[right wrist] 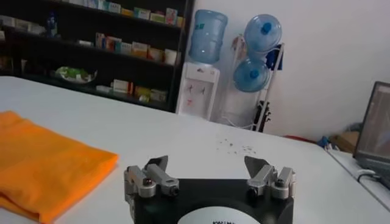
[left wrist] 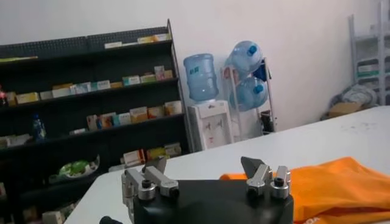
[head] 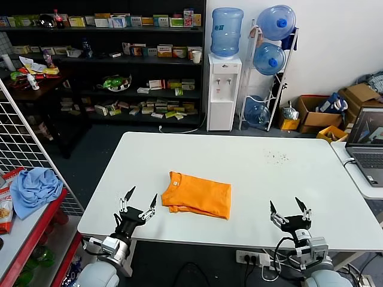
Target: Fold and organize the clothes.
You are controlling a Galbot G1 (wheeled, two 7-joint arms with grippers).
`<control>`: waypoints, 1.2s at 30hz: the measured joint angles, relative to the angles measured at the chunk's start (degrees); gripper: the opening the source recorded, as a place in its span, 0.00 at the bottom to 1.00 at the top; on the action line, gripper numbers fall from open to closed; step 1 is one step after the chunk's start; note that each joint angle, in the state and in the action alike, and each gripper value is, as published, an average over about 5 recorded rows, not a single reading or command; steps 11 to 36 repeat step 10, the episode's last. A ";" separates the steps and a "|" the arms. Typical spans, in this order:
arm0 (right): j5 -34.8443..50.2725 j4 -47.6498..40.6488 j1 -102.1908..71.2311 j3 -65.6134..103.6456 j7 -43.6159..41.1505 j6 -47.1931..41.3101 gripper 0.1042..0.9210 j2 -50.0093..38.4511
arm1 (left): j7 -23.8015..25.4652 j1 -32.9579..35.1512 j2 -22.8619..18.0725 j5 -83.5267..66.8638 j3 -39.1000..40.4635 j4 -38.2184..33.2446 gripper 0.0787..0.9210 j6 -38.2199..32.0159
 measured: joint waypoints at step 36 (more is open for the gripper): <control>0.13 0.26 -0.26 -0.50 -0.02 -0.25 0.88 0.60 | 0.10 0.11 -0.73 0.39 0.02 -0.43 0.88 0.57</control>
